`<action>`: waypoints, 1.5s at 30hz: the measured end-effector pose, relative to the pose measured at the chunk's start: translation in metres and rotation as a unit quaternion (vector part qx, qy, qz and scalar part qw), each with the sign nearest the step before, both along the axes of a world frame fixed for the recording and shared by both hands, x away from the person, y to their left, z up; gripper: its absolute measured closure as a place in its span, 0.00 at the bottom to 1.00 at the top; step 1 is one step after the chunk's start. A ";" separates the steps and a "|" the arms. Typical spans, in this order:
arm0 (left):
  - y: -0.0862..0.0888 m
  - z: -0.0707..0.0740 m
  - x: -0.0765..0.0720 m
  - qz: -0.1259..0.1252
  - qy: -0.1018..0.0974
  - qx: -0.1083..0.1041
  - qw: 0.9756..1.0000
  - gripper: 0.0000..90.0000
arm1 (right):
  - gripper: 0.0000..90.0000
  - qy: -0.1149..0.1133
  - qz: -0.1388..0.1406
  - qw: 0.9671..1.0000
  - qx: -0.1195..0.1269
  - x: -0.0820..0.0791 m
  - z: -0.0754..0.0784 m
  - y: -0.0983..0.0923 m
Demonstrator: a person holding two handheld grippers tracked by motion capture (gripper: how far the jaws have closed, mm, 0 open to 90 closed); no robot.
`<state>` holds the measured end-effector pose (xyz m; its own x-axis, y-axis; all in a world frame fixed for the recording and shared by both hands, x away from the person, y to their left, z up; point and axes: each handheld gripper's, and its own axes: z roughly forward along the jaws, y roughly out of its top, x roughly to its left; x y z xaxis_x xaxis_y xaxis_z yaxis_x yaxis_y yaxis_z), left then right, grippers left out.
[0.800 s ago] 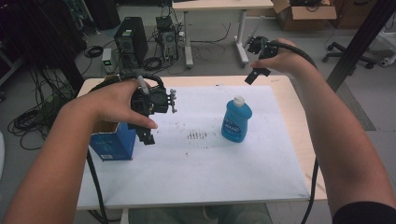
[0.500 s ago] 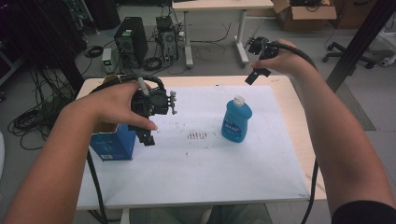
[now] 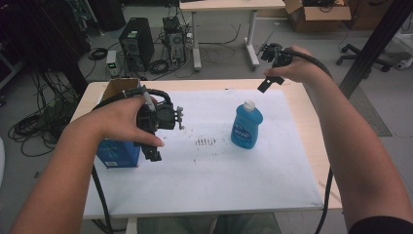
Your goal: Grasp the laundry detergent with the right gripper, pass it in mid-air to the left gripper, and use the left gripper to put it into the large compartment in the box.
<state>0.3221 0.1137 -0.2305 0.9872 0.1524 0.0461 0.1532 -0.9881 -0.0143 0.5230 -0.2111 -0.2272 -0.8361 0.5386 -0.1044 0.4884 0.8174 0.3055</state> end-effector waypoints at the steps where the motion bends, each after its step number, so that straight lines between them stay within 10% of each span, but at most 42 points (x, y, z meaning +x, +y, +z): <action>1: -0.001 -0.001 -0.001 -0.002 0.000 0.001 1.000 0.07 | 0.04 0.000 0.000 1.000 0.000 0.000 0.000 0.000; 45: 0.005 -0.037 -0.020 -0.014 0.007 0.004 1.000 0.07 | 0.05 0.005 0.000 1.000 0.005 -0.048 -0.035 -0.049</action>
